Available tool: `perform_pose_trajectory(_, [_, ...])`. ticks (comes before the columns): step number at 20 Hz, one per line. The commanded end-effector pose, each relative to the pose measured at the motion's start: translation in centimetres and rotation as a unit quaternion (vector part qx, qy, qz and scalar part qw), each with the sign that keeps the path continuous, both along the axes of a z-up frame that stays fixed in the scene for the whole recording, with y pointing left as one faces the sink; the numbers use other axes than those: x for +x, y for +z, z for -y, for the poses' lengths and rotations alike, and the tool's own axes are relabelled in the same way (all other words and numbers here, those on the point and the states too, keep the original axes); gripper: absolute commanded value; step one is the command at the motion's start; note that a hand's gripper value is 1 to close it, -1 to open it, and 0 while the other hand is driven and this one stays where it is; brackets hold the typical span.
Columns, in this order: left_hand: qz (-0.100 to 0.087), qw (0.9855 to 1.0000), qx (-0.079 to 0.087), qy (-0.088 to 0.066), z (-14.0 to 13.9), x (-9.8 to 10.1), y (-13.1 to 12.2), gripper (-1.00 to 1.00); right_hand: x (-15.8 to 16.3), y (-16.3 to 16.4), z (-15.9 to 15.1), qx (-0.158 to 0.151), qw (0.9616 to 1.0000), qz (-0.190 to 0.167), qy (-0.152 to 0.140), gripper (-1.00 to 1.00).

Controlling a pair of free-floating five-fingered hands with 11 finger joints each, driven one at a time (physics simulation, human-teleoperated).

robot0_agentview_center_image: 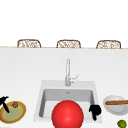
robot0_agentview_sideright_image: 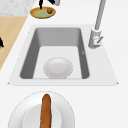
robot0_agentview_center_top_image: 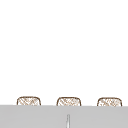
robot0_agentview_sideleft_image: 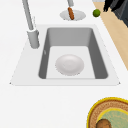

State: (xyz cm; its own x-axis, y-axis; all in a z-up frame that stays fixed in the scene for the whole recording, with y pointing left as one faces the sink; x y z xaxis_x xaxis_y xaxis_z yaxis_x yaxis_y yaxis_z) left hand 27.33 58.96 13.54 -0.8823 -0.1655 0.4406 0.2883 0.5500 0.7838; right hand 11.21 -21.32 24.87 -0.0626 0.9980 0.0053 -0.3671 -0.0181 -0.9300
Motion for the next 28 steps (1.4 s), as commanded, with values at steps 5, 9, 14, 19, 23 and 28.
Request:
perform_pose_trajectory(5, [0.019, 0.9974, 0.070, 0.002, 2.6, -1.8, 1.9, -1.00, 0.0, 0.0, 0.0, 0.000, 1.0000, 0.000, 0.000, 0.00])
perform_pose_trajectory(9, [0.018, 0.9973, 0.071, -0.004, 4.4, -2.2, 2.6, -1.00, 0.0, 0.0, 0.0, 0.000, 1.0000, 0.000, 0.000, 0.00])
perform_pose_trajectory(14, [0.009, 0.9960, 0.089, 0.004, 7.0, -2.2, 2.7, -1.00, 0.0, 0.0, 0.0, 0.000, 1.0000, 0.000, 0.000, 0.00])
perform_pose_trajectory(19, [0.001, 0.9960, 0.089, 0.006, 9.1, -0.7, -0.9, -1.00, 0.0, 0.0, 0.0, 0.000, 1.0000, 0.000, 0.000, 0.00])
perform_pose_trajectory(23, [-0.019, 0.9950, 0.098, 0.003, 9.3, 1.3, -2.8, -1.00, 0.0, 0.0, 0.0, 0.000, 1.0000, 0.000, 0.000, 0.00])
perform_pose_trajectory(28, [-0.058, 0.9964, 0.062, -0.005, 7.6, 3.7, -4.8, -1.00, 0.0, 0.0, 0.0, 0.000, 1.0000, 0.000, 0.000, 0.00])
